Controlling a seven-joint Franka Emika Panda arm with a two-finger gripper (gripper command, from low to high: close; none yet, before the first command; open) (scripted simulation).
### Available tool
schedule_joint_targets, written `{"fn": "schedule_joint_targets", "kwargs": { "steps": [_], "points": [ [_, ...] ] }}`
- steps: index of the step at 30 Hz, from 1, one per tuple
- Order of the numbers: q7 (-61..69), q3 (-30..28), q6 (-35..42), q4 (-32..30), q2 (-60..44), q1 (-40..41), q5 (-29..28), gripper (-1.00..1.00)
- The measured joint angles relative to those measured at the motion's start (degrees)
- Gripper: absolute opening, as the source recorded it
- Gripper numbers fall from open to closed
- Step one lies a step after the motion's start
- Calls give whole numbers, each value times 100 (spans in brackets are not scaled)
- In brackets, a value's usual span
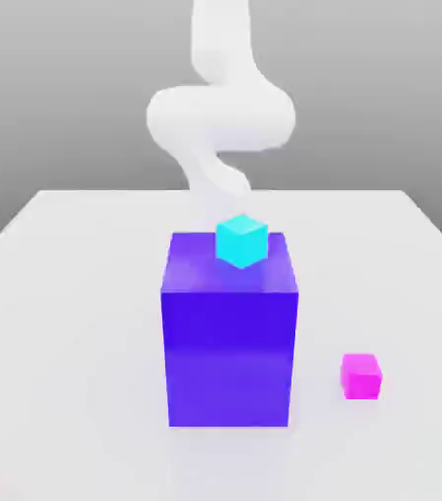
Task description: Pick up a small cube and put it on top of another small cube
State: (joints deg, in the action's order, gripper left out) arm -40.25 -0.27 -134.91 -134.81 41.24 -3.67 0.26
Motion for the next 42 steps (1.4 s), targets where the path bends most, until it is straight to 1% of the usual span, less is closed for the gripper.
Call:
{"fn": "schedule_joint_targets", "kwargs": {
  "steps": [12,16,19,22,27,28,35,42],
  "points": [
    [3105,35,-1731,-1609,-2593,-1856,169,0],
    [4074,223,-2292,-2131,-3424,-2280,181,0],
    [4693,402,-2712,-2522,-4046,-2581,39,0],
    [4837,369,-3181,-2613,-4669,-2715,-176,0],
    [4723,141,-4020,-2445,-5708,-2898,-382,0],
    [4714,118,-4105,-2426,-5814,-2919,-391,-100],
    [4697,111,-4075,-2431,-5789,-2925,-412,-100],
    [4873,339,-3011,-2645,-4509,-2769,-140,-100]
  ]
}}
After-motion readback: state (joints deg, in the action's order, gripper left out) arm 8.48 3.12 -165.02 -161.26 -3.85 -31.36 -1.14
